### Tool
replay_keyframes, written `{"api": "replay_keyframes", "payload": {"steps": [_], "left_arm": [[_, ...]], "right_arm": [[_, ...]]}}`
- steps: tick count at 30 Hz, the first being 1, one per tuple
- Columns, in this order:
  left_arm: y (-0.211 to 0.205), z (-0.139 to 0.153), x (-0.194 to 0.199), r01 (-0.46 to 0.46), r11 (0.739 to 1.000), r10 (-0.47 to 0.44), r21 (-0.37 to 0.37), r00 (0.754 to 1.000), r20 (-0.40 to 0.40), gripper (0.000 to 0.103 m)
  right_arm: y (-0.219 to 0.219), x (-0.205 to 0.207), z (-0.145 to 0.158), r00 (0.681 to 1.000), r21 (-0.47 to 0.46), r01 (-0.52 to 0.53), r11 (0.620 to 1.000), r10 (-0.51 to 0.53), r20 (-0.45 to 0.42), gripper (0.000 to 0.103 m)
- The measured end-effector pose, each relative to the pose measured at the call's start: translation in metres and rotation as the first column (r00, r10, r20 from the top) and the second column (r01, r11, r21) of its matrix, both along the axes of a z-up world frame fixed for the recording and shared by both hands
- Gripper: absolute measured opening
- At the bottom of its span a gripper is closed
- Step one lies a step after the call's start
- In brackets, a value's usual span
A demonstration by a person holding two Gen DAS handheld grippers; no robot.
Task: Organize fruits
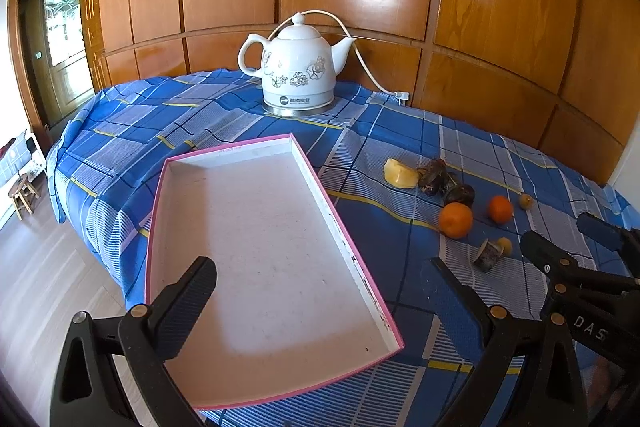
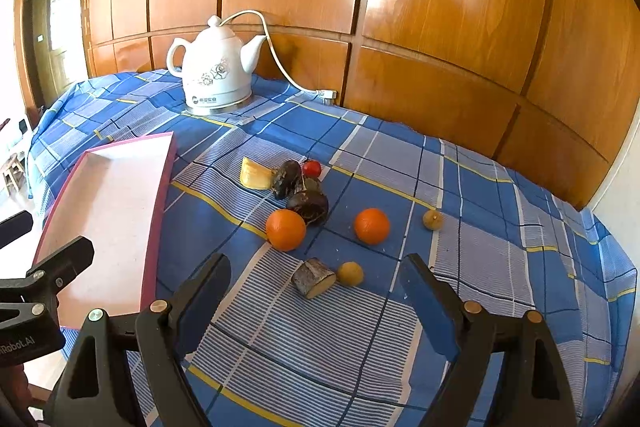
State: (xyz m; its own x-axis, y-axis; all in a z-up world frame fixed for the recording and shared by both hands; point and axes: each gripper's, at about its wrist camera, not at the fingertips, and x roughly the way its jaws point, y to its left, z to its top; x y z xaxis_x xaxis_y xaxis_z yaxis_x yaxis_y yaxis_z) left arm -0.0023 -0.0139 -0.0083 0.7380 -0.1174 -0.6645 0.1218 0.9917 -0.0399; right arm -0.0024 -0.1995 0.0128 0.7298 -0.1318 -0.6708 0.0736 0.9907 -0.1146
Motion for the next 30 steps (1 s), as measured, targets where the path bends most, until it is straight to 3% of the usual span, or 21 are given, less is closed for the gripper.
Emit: {"api": "replay_keyframes", "payload": {"steps": [17, 24, 30], "left_arm": [[-0.011, -0.004, 0.003, 0.038, 0.999, -0.038, 0.026, 0.999, -0.025, 0.103], [-0.016, -0.002, 0.018, 0.104, 0.994, -0.105, -0.024, 0.993, -0.050, 0.103], [-0.017, -0.003, 0.047, 0.127, 0.991, -0.131, -0.050, 0.987, -0.089, 0.103]], "right_arm": [[-0.009, 0.004, 0.003, 0.999, -0.012, -0.034, 0.999, 0.034, -0.009, 0.088], [-0.068, 0.019, 0.022, 0.998, 0.043, -0.052, 0.998, 0.053, -0.025, 0.088], [-0.127, 0.032, 0.011, 0.997, 0.031, 0.014, 0.999, -0.012, -0.078, 0.088]]}}
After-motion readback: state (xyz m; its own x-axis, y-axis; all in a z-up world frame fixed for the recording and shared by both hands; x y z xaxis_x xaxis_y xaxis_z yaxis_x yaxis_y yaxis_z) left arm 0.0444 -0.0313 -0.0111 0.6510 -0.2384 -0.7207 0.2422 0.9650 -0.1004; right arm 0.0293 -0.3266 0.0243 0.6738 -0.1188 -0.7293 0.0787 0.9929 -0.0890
